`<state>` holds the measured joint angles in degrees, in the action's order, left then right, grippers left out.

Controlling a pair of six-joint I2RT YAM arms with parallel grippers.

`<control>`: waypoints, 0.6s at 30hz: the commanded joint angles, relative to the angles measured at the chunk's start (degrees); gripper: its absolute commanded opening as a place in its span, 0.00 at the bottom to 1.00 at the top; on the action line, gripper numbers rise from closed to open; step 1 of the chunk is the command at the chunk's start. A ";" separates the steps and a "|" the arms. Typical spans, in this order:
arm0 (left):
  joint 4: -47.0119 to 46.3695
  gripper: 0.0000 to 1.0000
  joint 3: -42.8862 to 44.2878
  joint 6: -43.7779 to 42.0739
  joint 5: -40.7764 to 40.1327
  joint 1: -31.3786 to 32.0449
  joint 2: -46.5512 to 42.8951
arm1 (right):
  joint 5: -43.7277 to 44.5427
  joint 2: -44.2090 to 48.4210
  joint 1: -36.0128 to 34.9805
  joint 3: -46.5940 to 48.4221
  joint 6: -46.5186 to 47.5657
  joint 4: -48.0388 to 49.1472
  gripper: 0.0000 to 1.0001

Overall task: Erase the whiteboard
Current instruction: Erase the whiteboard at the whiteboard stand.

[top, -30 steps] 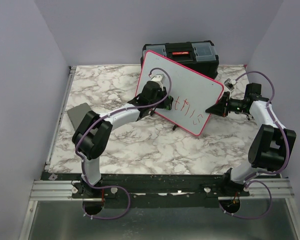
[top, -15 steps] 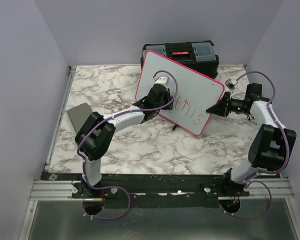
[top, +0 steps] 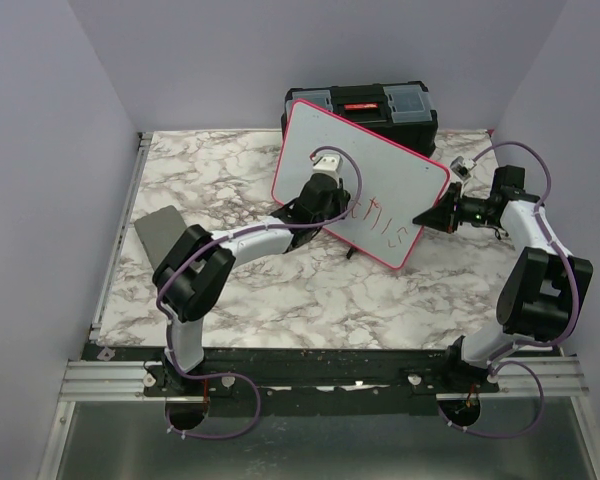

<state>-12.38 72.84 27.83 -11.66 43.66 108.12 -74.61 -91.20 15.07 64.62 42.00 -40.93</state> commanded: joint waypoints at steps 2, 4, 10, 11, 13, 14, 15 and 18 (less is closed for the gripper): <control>-17.82 0.00 -1.22 2.13 2.43 1.87 1.66 | -6.07 0.32 -1.79 1.37 1.07 -4.80 0.01; -20.46 0.00 -2.96 2.82 2.41 1.91 1.61 | -6.16 0.15 -1.80 1.39 1.30 -4.91 0.01; -22.36 0.00 -3.97 3.33 4.16 2.44 2.71 | -6.25 -0.12 -1.80 1.78 2.27 -6.01 0.01; -22.57 0.00 -4.14 3.11 4.21 2.83 2.95 | -6.23 -0.17 -1.78 1.82 2.34 -6.07 0.01; -23.03 0.00 -4.67 2.93 4.32 3.50 3.44 | -6.19 -0.21 -1.80 1.83 2.39 -6.17 0.01; -23.10 0.00 -5.00 2.93 4.29 3.98 3.62 | -6.25 -0.21 -1.79 1.83 2.39 -6.10 0.01; -23.45 0.00 -5.30 2.93 4.20 4.43 3.83 | -6.25 -0.21 -1.74 1.83 2.39 -6.20 0.01; -24.00 0.00 -6.07 3.10 3.95 5.72 4.45 | -6.25 -0.30 -1.80 1.83 2.35 -6.19 0.01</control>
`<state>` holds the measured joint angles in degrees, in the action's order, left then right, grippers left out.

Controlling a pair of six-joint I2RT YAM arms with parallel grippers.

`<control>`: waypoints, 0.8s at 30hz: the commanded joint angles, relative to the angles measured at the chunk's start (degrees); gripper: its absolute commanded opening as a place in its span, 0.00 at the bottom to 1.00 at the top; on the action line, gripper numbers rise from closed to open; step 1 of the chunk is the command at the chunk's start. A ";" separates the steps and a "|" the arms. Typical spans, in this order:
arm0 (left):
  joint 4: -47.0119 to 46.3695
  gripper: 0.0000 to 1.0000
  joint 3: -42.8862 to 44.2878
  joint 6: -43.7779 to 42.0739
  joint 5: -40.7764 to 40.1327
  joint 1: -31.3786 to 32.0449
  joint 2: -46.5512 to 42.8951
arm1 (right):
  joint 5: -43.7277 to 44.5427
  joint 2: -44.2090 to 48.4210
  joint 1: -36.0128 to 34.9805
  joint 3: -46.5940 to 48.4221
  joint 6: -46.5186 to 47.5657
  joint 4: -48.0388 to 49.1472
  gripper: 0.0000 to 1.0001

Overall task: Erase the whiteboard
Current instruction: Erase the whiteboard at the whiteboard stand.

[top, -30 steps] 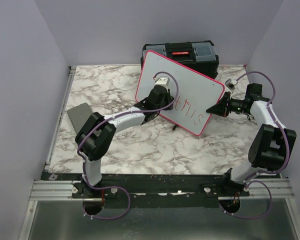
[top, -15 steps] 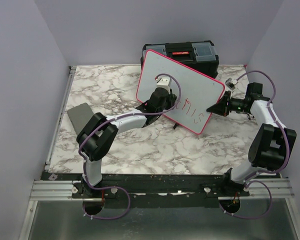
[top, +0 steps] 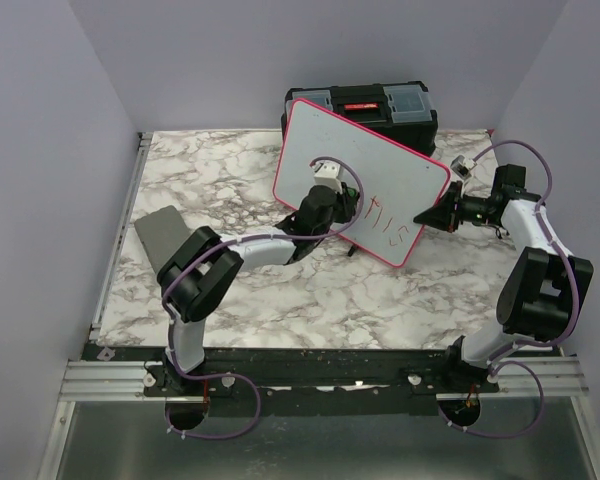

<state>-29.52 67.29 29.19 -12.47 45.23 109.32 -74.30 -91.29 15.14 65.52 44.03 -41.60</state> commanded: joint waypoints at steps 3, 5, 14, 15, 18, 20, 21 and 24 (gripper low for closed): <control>-7.83 0.00 -1.68 1.66 4.01 5.27 3.60 | -6.56 -0.21 -1.86 1.02 0.44 -5.74 0.01; -8.72 0.00 -2.56 1.66 3.30 5.57 3.64 | -6.62 -0.13 -1.86 1.02 0.44 -5.83 0.01; -4.62 0.00 -1.21 -1.13 0.51 0.94 0.43 | -6.68 -0.21 -1.86 1.02 0.53 -5.94 0.01; -3.87 0.00 -0.61 -1.35 0.79 -0.11 0.30 | -6.65 -0.20 -1.86 1.00 0.62 -5.87 0.01; -2.11 0.00 0.83 -2.03 1.60 -2.01 0.36 | -6.64 -0.25 -1.82 1.02 0.66 -5.86 0.01; -1.28 0.00 1.50 -1.88 2.12 -2.72 0.84 | -6.56 -0.38 -1.86 1.02 0.70 -5.87 0.01; -1.08 0.00 1.61 -1.86 2.33 -2.78 1.05 | -6.56 -0.44 -1.82 1.06 0.71 -5.98 0.01; -1.52 0.00 0.74 -1.10 2.69 -2.78 1.55 | -6.51 -0.56 -1.86 1.01 0.71 -5.88 0.01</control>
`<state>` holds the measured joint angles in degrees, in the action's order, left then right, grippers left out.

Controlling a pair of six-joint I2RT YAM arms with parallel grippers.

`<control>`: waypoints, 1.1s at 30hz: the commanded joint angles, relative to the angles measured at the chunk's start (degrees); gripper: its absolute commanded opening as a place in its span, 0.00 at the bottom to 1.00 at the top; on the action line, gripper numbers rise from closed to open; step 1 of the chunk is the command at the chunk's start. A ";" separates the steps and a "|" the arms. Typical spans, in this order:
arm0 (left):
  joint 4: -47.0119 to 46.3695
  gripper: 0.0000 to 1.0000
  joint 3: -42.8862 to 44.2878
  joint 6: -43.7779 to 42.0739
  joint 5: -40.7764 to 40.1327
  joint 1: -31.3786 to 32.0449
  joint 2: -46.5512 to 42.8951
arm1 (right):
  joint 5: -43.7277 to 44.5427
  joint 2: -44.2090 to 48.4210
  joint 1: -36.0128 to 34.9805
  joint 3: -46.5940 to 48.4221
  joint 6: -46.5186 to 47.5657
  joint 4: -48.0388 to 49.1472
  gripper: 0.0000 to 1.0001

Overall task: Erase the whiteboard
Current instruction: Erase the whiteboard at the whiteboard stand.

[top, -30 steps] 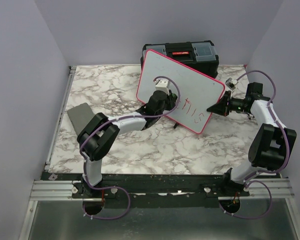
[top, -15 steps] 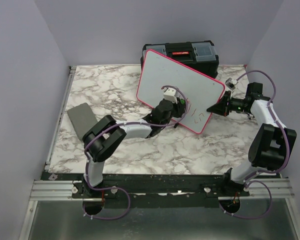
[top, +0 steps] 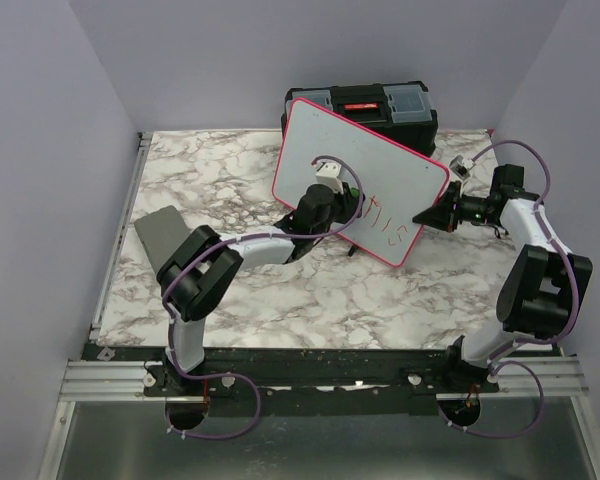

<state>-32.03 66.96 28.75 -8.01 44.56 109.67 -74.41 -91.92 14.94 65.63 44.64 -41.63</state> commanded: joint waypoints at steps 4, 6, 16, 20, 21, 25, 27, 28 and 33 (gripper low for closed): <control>-0.64 0.00 -2.18 1.38 -1.44 -1.52 1.69 | -6.28 -0.27 -1.67 0.99 0.36 -6.07 0.01; -2.30 0.00 -4.62 2.50 -1.84 -0.61 1.67 | -6.27 -0.28 -1.67 1.00 0.34 -6.02 0.01; -4.05 0.00 -7.15 2.06 -2.97 1.70 2.05 | -6.45 -0.29 -1.67 1.00 0.51 -6.28 0.01; -0.95 0.00 -2.23 -0.45 -2.43 0.64 1.60 | -6.51 -0.10 -1.66 1.04 0.53 -6.27 0.01; -0.08 0.00 -1.06 -0.74 -2.29 0.18 1.60 | -6.53 -0.02 -1.66 1.08 0.52 -6.36 0.01; 2.63 0.00 3.36 -1.29 -1.79 -1.88 1.27 | -6.54 0.11 -1.67 1.02 0.66 -6.45 0.01; 3.48 0.00 4.90 -1.33 -1.39 -2.69 1.08 | -6.54 0.07 -1.67 1.11 0.74 -6.52 0.01; 3.88 0.00 5.35 -1.37 -1.27 -2.97 0.94 | -6.54 0.07 -1.66 1.08 0.73 -6.56 0.01; 3.40 0.00 5.72 -0.39 -0.52 -3.68 0.17 | -6.54 -0.19 -1.67 1.35 1.49 -7.23 0.01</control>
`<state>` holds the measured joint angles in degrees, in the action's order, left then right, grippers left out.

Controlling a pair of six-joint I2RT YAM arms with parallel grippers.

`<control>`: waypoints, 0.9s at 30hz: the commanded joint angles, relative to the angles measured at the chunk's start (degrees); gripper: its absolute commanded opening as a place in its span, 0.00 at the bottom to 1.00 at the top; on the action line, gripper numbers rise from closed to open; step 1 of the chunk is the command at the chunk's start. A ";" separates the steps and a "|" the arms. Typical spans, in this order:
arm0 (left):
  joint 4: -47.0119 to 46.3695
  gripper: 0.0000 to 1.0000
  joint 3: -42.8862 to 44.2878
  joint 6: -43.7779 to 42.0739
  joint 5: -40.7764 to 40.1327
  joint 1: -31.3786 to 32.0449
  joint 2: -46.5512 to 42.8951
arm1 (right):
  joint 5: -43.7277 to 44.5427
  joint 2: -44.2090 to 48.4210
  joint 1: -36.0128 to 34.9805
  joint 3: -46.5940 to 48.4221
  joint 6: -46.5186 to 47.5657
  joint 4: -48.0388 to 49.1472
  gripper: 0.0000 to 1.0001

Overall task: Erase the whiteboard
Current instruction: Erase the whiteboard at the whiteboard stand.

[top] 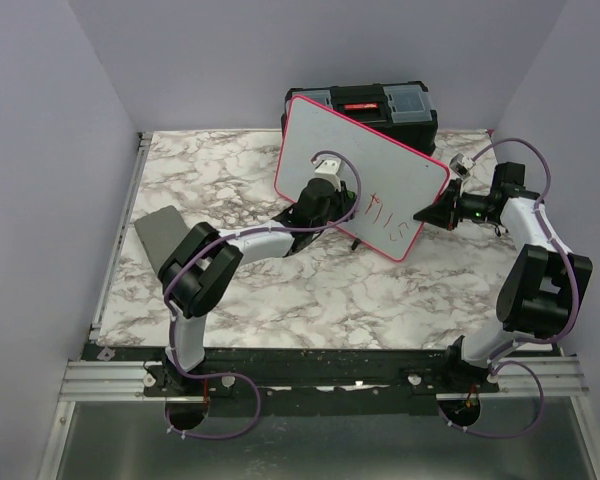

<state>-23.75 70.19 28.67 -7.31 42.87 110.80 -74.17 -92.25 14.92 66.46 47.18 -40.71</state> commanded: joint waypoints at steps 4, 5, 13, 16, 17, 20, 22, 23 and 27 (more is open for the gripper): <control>-5.43 0.00 2.95 0.21 -0.86 -1.98 -2.29 | -6.78 -0.19 -1.64 0.60 -0.80 -8.34 0.01; -5.37 0.00 3.25 0.25 -0.78 -2.00 -2.42 | -6.78 -0.28 -1.65 0.68 -0.69 -8.62 0.01; -4.82 0.00 5.88 0.54 -0.05 -2.00 -3.21 | -6.78 -0.37 -1.62 0.78 -0.45 -8.92 0.01; -4.64 0.00 6.43 0.30 0.06 -2.00 -3.58 | -6.78 -0.41 -1.62 0.78 -0.37 -8.89 0.01; -4.56 0.00 6.61 0.19 0.02 -2.00 -3.68 | -6.78 -0.47 -1.64 0.78 -0.41 -8.91 0.01; -4.42 0.00 7.00 0.04 0.23 -1.99 -3.77 | -6.78 -0.47 -1.65 0.77 -0.35 -8.88 0.01; -3.98 0.00 7.27 0.12 0.77 -2.00 -3.46 | -6.78 -0.48 -1.64 0.78 -0.35 -8.93 0.01; -3.56 0.00 7.36 0.28 1.10 -1.87 -3.21 | -6.78 -0.48 -1.65 0.78 -0.33 -8.99 0.01; -2.97 0.00 6.36 1.49 2.36 -1.34 -2.04 | -6.78 -0.47 -1.60 0.82 -0.31 -9.00 0.01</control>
<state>-22.98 75.53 29.04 -6.44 41.36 108.86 -74.48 -92.27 14.90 66.50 47.88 -43.27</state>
